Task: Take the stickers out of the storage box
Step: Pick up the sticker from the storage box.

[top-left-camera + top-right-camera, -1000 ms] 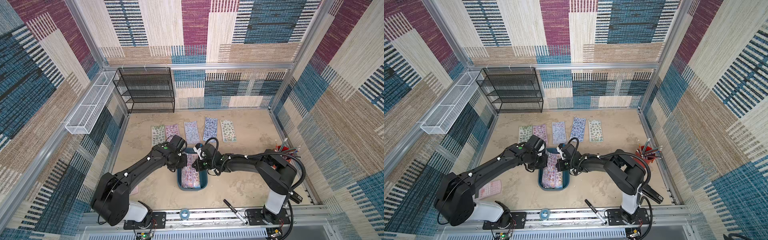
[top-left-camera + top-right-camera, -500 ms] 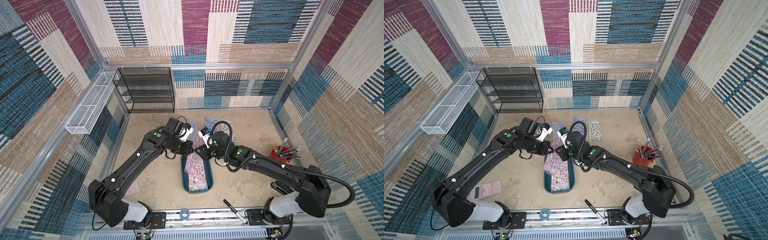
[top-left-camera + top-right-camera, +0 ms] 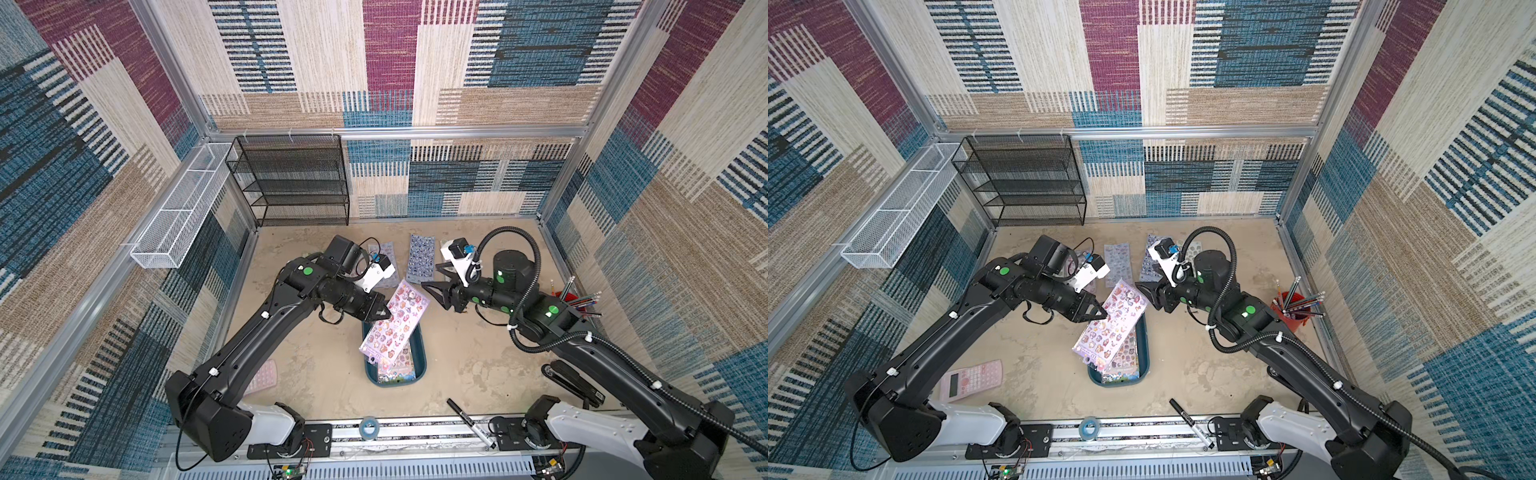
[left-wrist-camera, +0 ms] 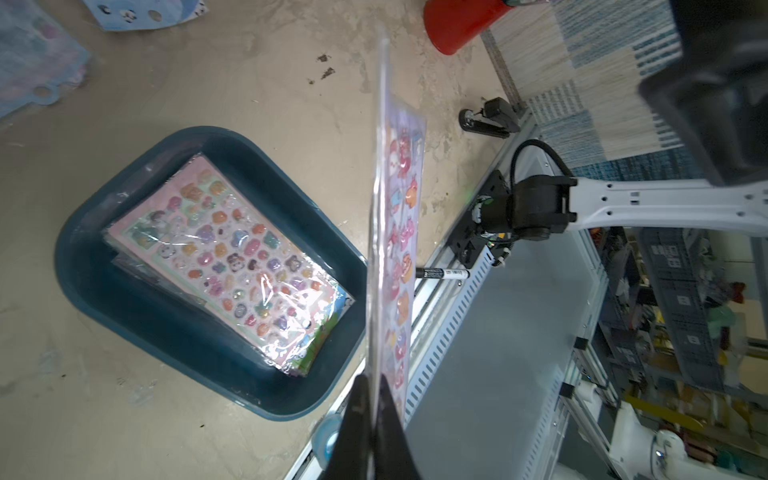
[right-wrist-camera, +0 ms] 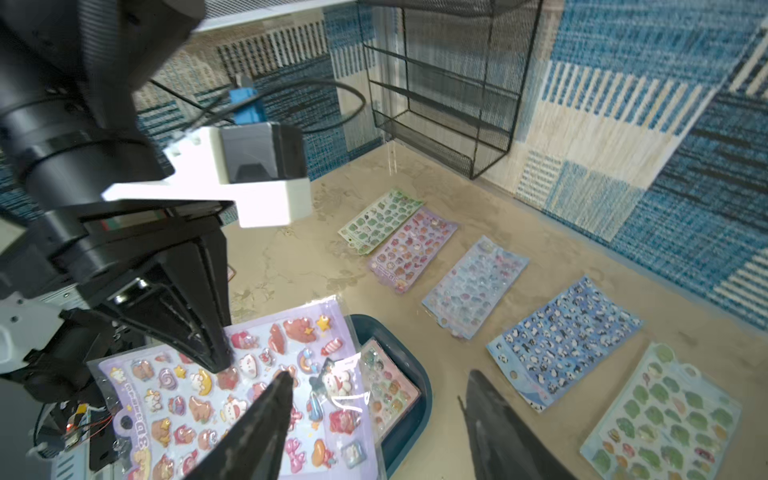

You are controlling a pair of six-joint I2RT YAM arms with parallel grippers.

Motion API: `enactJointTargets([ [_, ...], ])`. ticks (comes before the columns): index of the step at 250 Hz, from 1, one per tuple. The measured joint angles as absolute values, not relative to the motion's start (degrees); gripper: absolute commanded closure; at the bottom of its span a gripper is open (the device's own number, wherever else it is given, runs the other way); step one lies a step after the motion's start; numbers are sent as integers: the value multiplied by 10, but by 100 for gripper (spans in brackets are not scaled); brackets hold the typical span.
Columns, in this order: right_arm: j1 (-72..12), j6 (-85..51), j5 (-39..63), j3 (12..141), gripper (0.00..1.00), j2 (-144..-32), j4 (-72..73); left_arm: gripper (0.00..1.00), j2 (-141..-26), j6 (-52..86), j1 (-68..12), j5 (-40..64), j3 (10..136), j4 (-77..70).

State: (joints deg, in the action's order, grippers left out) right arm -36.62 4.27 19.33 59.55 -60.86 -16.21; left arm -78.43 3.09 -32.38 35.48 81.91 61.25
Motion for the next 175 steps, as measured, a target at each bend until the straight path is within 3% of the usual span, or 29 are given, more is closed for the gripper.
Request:
enactJointTargets([
  [55,-359,93,330,647,33,-644,-198,100,-765,13,-324,425,819,624],
  [124,-356,122,405,666,34,-679,-244,100,-760,-9,-324,468,816,625],
  [146,-352,130,427,678,41,-692,-253,100,-758,-13,-324,475,813,625],
  [175,-348,140,463,691,66,-710,-270,100,-754,-17,-324,482,813,626],
])
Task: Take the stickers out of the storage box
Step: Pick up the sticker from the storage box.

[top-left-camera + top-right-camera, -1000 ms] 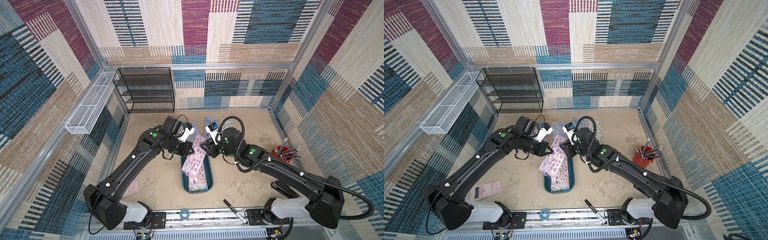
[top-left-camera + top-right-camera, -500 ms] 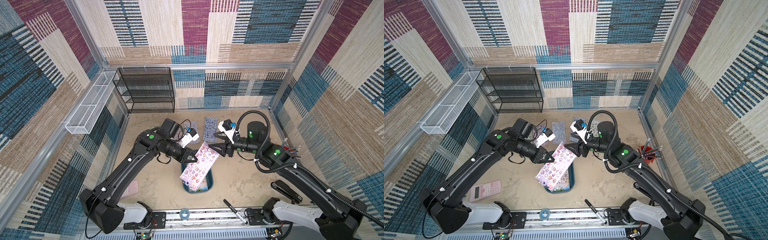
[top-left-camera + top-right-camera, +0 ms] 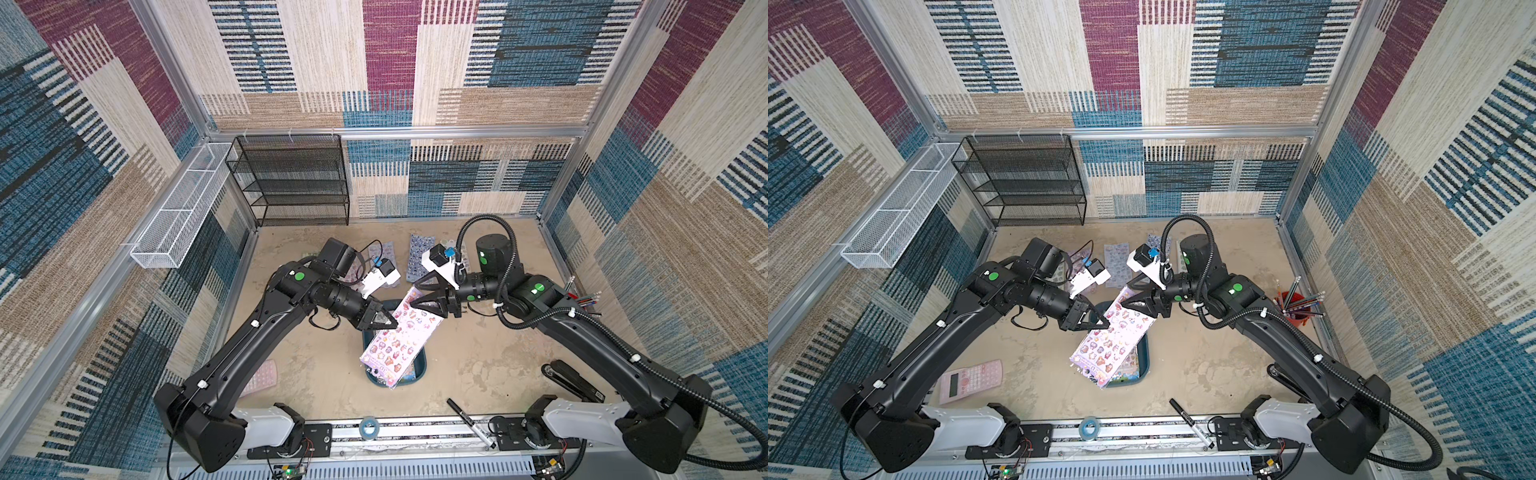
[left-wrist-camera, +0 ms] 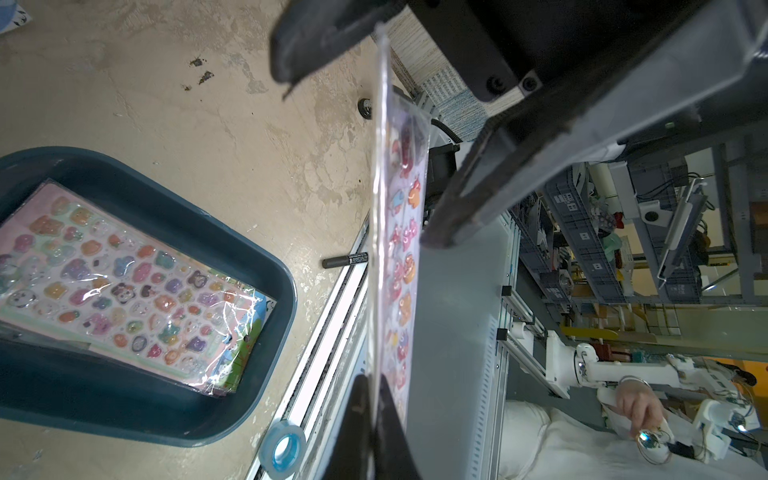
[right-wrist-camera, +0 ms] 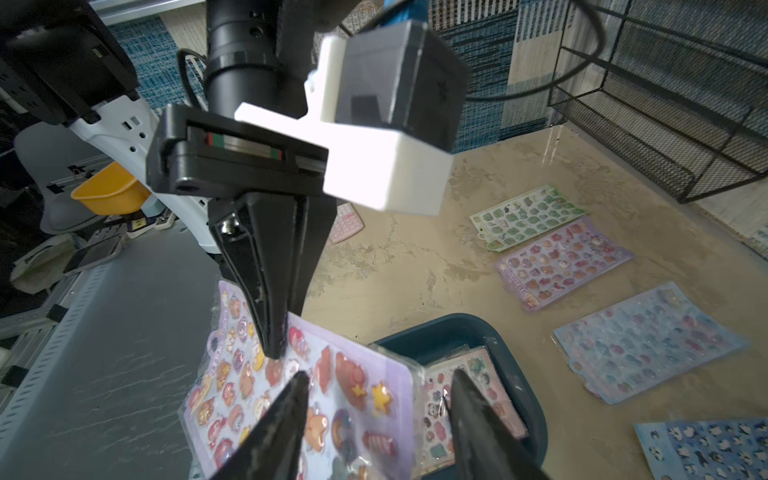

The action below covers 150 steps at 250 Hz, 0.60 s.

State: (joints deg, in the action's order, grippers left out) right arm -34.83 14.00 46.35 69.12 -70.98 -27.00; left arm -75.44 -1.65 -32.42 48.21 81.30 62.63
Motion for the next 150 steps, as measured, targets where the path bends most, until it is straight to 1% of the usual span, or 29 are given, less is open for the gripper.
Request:
enactJointTargets([
  [14,-345,146,482,695,77,-716,-277,100,-754,-17,-324,482,813,626],
  [35,-343,151,503,699,100,-722,-284,100,-756,-17,-324,481,816,630],
  [49,-342,153,515,701,100,-726,-286,99,-759,-17,-324,475,821,633],
  [56,-341,155,517,701,100,-727,-286,89,-760,-17,-324,469,825,637],
  [66,-340,154,520,701,100,-727,-285,69,-763,-16,-324,462,832,642],
  [72,-338,154,519,701,100,-727,-285,60,-764,-16,-324,453,836,643],
  [78,-337,152,519,701,100,-727,-285,54,-765,-16,-324,448,840,642],
  [85,-337,146,518,699,100,-726,-283,49,-765,-14,-324,440,846,638],
  [115,-331,113,481,682,100,-712,-257,38,-752,28,-319,394,853,603],
  [150,-324,52,408,663,100,-688,-194,28,-696,82,-303,318,820,521],
])
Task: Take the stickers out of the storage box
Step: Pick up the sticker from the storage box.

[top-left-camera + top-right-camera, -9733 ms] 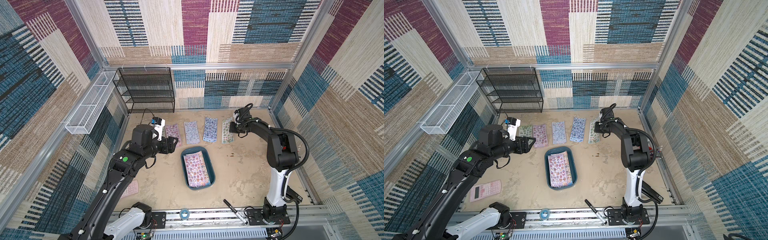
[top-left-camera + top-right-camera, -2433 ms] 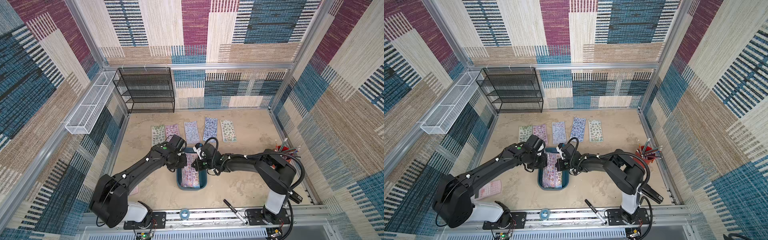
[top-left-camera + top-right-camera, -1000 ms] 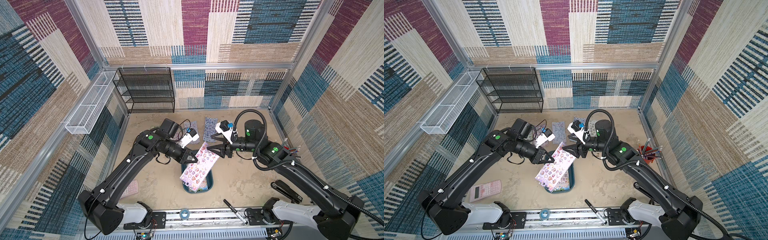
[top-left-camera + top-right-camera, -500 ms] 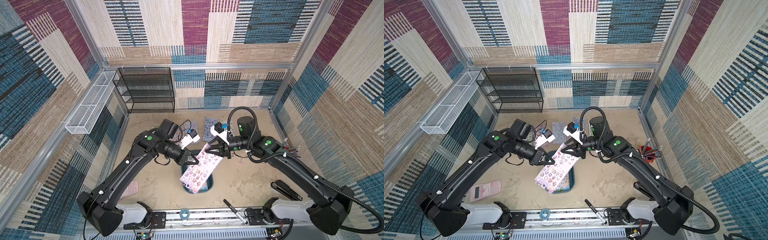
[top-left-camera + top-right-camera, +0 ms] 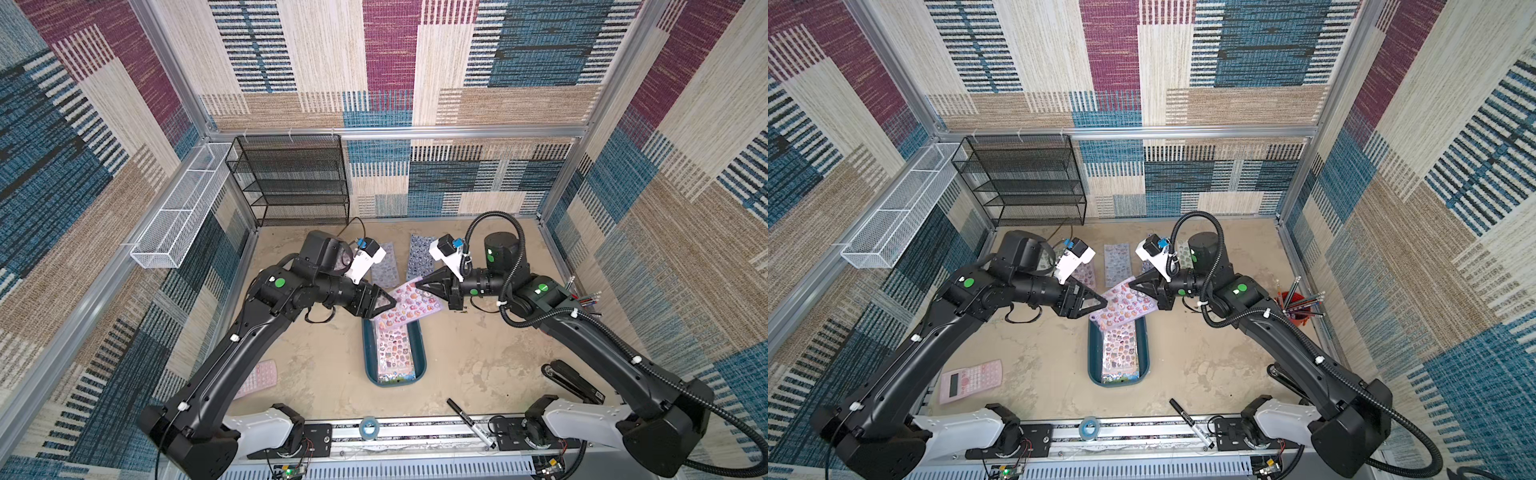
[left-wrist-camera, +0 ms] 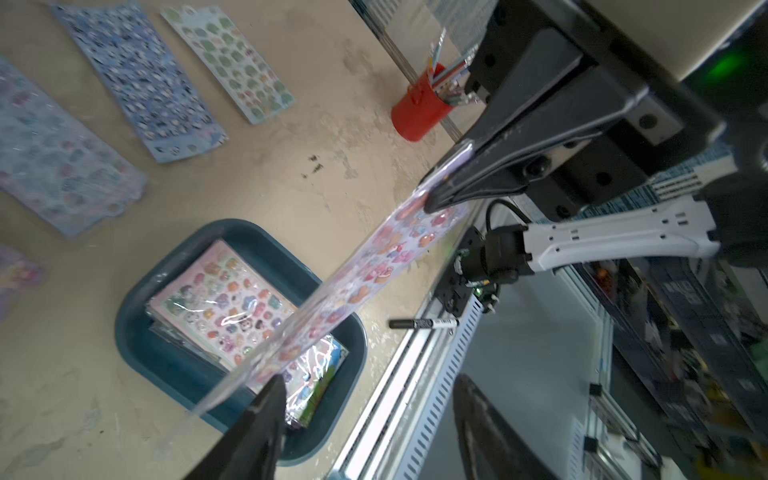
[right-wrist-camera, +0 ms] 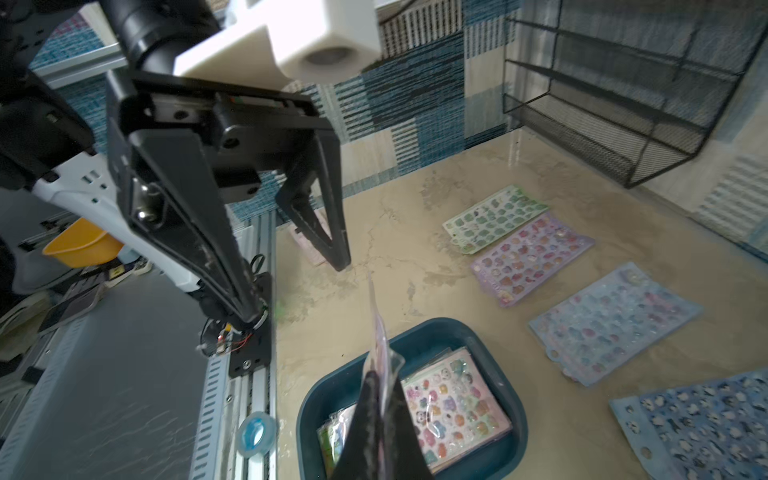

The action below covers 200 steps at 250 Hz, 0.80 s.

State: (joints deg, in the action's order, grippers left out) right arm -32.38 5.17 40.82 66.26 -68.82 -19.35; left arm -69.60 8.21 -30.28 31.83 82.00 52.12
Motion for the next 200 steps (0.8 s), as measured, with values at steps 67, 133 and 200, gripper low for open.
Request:
enactJointTargets([
  [67,-323,-102,304,581,100,-628,2,15,-605,237,-286,239,667,324],
  [133,-323,-260,268,492,100,-619,225,14,-631,393,-285,258,583,93],
  [200,-328,-327,252,468,100,-636,316,15,-680,492,-286,303,564,-64],
])
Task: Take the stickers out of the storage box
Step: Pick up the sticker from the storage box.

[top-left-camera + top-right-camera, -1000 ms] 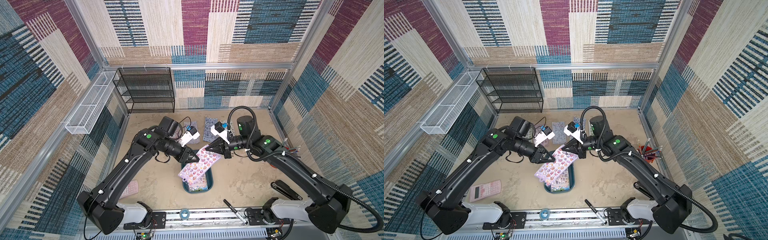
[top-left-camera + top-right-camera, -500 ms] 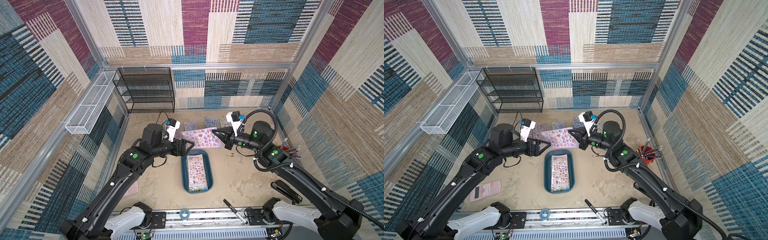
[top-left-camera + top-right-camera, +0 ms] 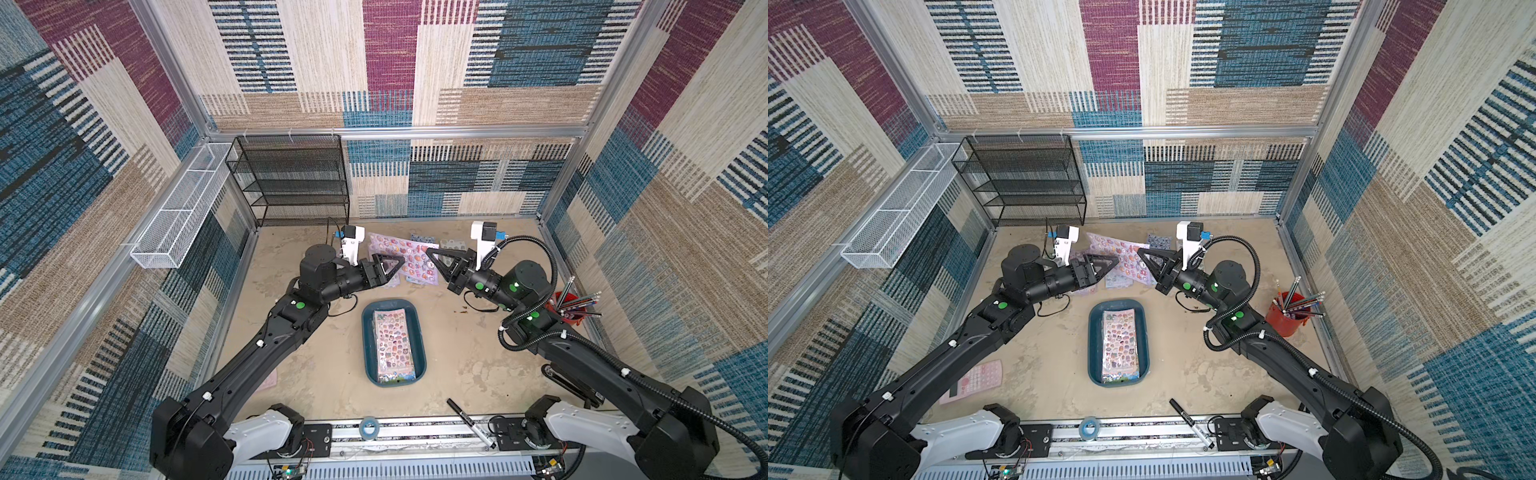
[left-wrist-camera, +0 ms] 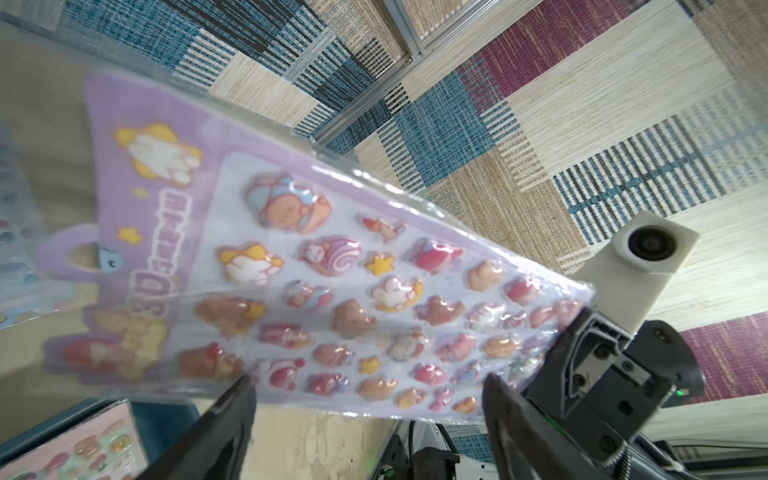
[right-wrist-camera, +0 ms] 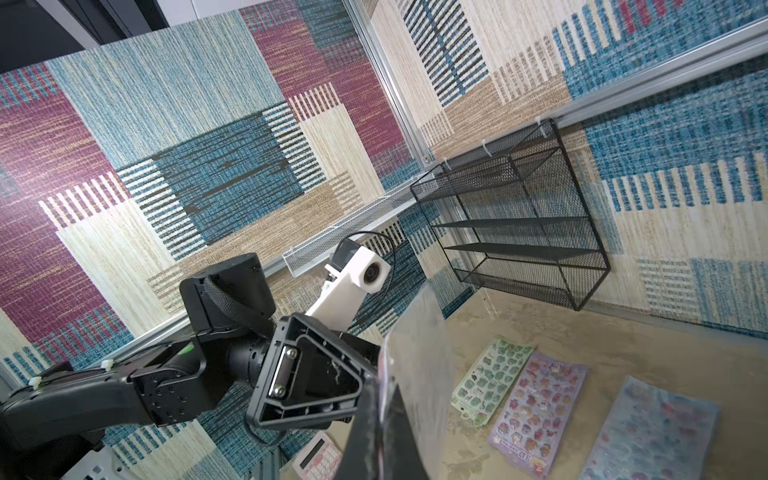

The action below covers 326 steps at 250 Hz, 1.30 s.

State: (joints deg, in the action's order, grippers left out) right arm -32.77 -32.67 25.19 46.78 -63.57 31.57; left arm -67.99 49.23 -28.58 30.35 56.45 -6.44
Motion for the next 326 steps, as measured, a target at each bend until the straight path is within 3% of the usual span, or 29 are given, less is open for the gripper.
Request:
enactJointTargets([
  [88,-330,-359,193,437,100,-626,380,15,-684,528,-289,316,533,-114],
  [117,-340,-370,189,429,100,-630,396,23,-694,536,-289,316,546,-122],
  [139,-348,-375,180,420,100,-631,401,41,-699,540,-289,316,558,-131],
  [183,-354,-381,163,404,100,-619,395,89,-702,540,-284,314,585,-143],
  [195,-354,-380,160,404,96,-616,391,100,-702,540,-281,320,593,-140],
  [232,-355,-375,163,407,63,-608,362,100,-705,517,-271,338,634,-101],
  [261,-356,-349,176,437,49,-608,299,100,-715,471,-262,371,686,-38],
  [326,-329,-219,182,611,43,-646,73,100,-737,285,-256,456,796,202],
])
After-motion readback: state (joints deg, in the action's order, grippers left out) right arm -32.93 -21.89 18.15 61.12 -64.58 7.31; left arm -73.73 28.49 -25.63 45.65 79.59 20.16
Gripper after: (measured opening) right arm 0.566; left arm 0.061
